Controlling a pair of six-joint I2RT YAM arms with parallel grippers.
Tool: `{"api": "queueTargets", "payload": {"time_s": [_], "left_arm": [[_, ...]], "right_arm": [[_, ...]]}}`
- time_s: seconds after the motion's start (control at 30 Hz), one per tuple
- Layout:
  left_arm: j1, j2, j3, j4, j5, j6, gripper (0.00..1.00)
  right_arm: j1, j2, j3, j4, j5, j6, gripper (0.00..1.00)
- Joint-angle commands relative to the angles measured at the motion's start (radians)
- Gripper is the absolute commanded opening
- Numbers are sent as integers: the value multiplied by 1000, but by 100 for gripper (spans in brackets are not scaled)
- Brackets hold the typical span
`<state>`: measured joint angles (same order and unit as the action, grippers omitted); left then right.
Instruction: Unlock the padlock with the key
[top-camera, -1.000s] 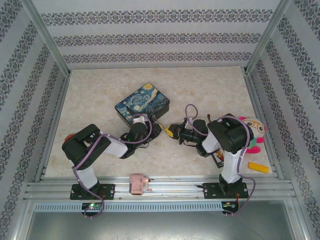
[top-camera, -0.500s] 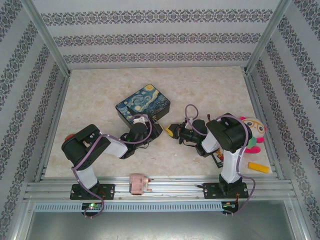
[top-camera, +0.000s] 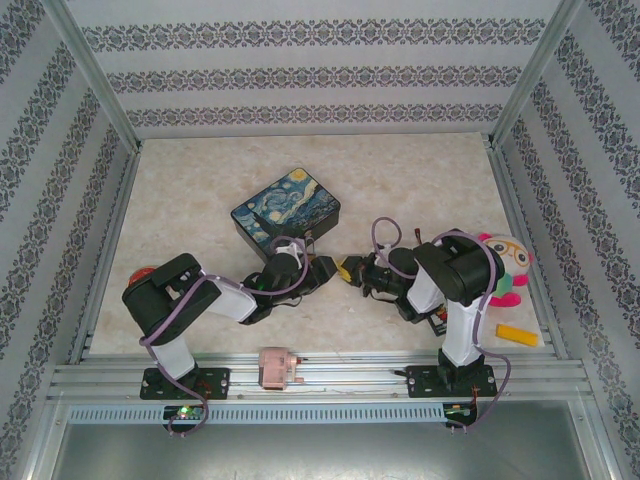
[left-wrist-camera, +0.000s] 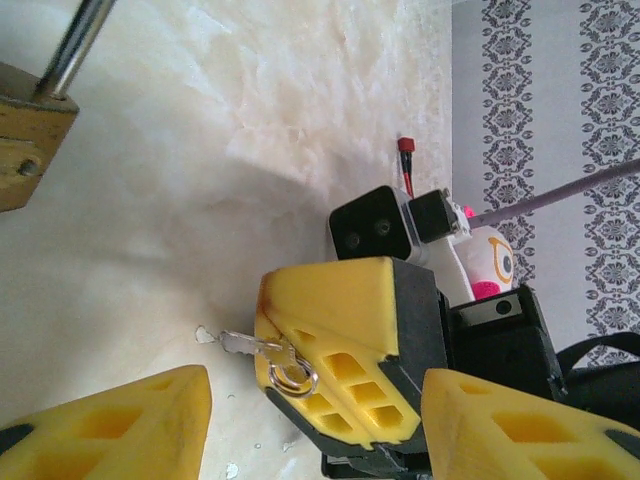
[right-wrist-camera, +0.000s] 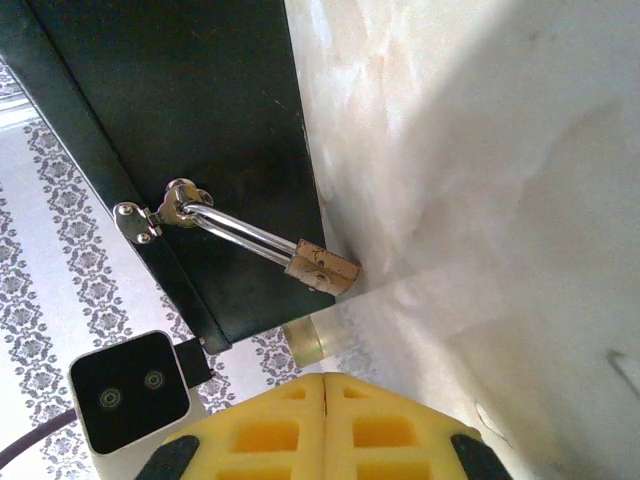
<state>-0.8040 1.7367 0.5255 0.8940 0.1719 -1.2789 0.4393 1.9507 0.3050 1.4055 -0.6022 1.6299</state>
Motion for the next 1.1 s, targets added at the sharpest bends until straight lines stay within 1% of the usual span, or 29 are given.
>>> {"api": "queueTargets", "payload": {"time_s": [0.0,0.13,0.27,0.4,0.5,0.63,0.83,0.97,1.07], "left_arm": [[-6,-59,-12,-56,-26,4,57],[-6,-138,-3,-169,-55,60,57],[-2,-231,15,-262,-79,165,57],[24,-339,45,-382,-68,282,57],[55,-413,65,-470,-51,321,58],[95,-482,85,-512,0,332,59],[131,-507,133,-564,90,325,58],[137,-486,159,-535,120,301,57],[145,-454,156,-451,143,267,54]], "right_arm": [[-14,-3,-37,-20,0,-27,0],[-22,-30,-43,-20,-1,-46,0],[-32,-67,-16,-19,-25,-70,0],[-49,-121,29,-20,-67,-75,0],[-57,-161,81,-20,-94,-76,0],[-58,-201,137,-20,-113,-71,0],[-57,-239,203,-20,-120,-64,0],[-50,-249,226,-20,-120,-55,0],[-41,-250,233,-21,-118,-49,0]]}}
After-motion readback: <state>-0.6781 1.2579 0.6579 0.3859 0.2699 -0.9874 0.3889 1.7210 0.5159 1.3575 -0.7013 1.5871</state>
